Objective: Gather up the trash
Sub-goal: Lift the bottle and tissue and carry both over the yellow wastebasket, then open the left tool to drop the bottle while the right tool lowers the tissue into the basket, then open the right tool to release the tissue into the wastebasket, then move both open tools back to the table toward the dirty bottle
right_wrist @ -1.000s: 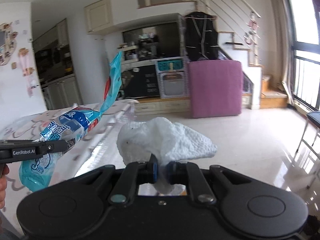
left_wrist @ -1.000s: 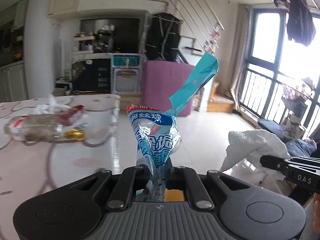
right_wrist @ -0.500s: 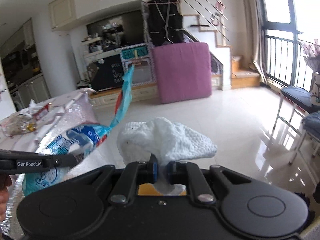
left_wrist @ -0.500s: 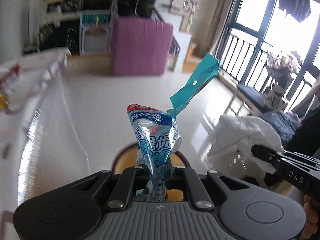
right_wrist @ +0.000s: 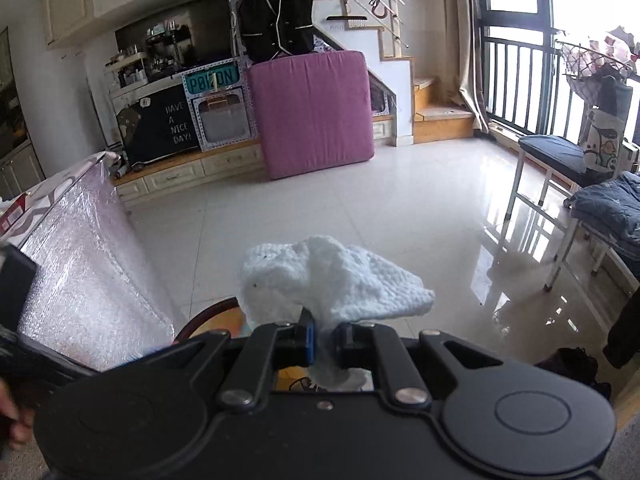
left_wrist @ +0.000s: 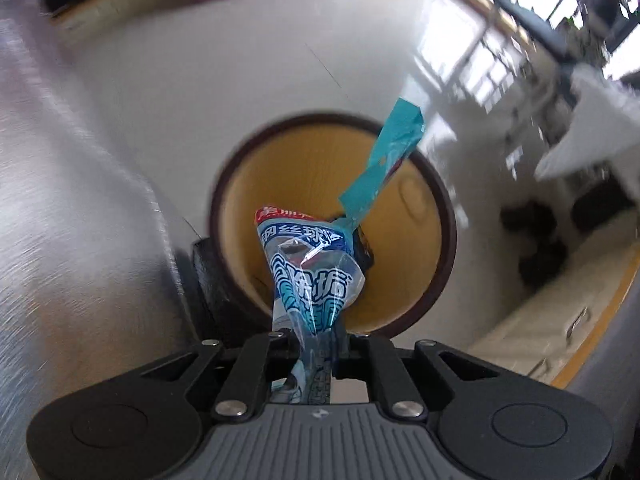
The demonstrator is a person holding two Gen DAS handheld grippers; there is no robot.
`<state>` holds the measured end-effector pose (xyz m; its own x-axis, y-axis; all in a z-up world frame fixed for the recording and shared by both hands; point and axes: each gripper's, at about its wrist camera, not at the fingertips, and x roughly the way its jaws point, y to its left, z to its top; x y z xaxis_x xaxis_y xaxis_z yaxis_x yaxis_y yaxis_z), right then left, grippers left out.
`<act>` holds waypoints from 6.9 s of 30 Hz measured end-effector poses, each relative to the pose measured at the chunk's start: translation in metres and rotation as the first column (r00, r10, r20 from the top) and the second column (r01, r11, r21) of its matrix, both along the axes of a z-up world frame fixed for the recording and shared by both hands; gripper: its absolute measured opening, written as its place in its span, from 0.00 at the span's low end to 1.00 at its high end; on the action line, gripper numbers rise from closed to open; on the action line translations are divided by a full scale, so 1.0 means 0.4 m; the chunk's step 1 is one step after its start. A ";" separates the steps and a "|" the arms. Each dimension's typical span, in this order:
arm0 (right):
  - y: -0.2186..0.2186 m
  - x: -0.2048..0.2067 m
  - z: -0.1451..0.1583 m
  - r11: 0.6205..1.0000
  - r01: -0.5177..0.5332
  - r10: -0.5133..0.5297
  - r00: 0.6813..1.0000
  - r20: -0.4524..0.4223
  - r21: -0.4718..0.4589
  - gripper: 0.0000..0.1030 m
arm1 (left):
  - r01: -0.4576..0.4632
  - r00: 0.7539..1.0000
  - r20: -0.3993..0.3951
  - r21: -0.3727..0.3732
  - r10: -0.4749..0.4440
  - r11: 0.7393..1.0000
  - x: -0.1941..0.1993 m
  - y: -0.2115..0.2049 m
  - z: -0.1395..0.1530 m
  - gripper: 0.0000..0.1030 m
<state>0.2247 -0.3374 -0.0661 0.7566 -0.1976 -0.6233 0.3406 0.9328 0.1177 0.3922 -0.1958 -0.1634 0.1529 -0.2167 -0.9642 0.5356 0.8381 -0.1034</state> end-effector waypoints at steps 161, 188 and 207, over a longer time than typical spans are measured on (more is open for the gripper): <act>0.002 0.025 -0.055 0.975 -0.204 0.218 0.956 -0.196 0.088 1.00 | -0.247 0.932 0.231 -0.167 0.281 0.955 -0.245 0.180 0.196 1.00; 0.225 -0.180 0.206 0.956 -0.275 0.290 0.938 0.188 -0.101 1.00 | -0.201 0.722 0.520 -0.475 0.457 0.857 -0.494 0.453 0.487 1.00; 0.555 0.116 0.269 0.917 -0.379 0.399 0.881 0.256 -0.125 1.00 | -0.454 0.433 0.368 -0.700 0.823 0.552 -0.196 0.836 0.595 1.00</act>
<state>0.2713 -0.1153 0.0413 0.9182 0.1129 -0.3796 -0.0874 0.9926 0.0837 0.3138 0.1387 0.0747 0.9156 -0.1248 -0.3822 -0.0678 0.8891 -0.4527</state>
